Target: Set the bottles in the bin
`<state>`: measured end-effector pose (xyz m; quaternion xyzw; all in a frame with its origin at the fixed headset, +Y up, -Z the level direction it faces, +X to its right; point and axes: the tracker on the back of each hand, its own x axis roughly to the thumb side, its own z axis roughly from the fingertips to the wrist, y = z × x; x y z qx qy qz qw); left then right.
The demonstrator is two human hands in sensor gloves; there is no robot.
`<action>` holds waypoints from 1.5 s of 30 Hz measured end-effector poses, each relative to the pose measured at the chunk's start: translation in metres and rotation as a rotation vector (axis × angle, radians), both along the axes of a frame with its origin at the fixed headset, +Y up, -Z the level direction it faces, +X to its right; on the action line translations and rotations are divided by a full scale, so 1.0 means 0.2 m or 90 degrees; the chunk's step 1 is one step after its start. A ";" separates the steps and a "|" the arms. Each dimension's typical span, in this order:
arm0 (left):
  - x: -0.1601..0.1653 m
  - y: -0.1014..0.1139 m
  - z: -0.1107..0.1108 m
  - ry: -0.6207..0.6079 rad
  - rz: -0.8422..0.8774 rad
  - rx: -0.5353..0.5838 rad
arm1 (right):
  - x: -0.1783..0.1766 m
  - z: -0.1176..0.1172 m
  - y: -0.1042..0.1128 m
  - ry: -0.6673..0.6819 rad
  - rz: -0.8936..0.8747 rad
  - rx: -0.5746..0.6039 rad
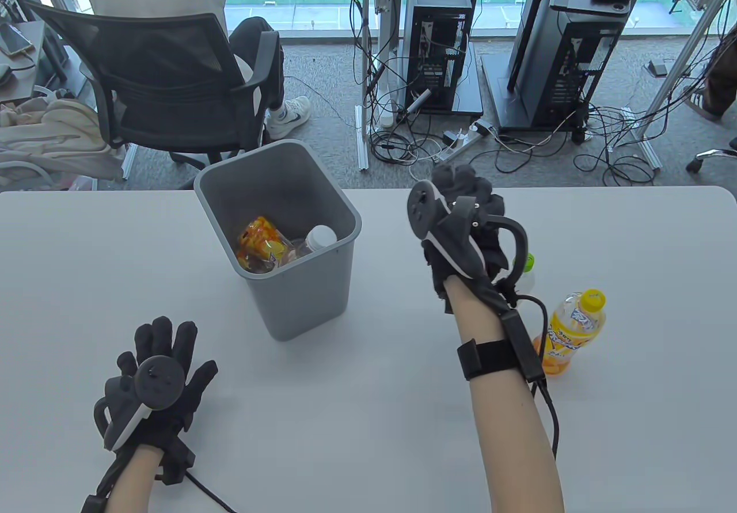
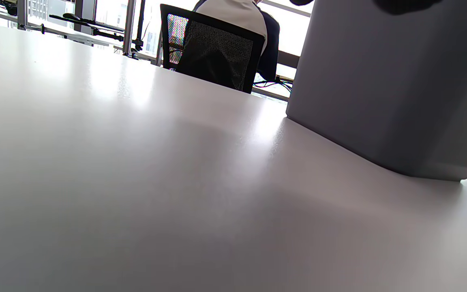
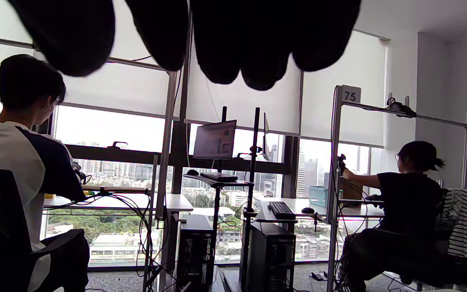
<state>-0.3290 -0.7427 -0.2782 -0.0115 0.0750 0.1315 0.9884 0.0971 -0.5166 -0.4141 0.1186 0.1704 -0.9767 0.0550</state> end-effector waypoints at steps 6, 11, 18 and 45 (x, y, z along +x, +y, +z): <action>0.01 0.00 0.00 0.000 -0.005 -0.005 | 0.29 -0.03 -0.13 -0.095 0.046 -0.060; 0.01 0.00 0.00 -0.001 -0.011 -0.012 | 0.44 -0.04 -0.26 -0.145 0.035 -0.146; 0.02 -0.01 -0.01 -0.002 -0.018 -0.021 | 0.53 -0.05 -0.36 -0.160 -0.026 -0.235; 0.02 -0.01 -0.01 -0.002 -0.019 -0.020 | 0.21 0.05 0.02 -0.012 -0.144 0.070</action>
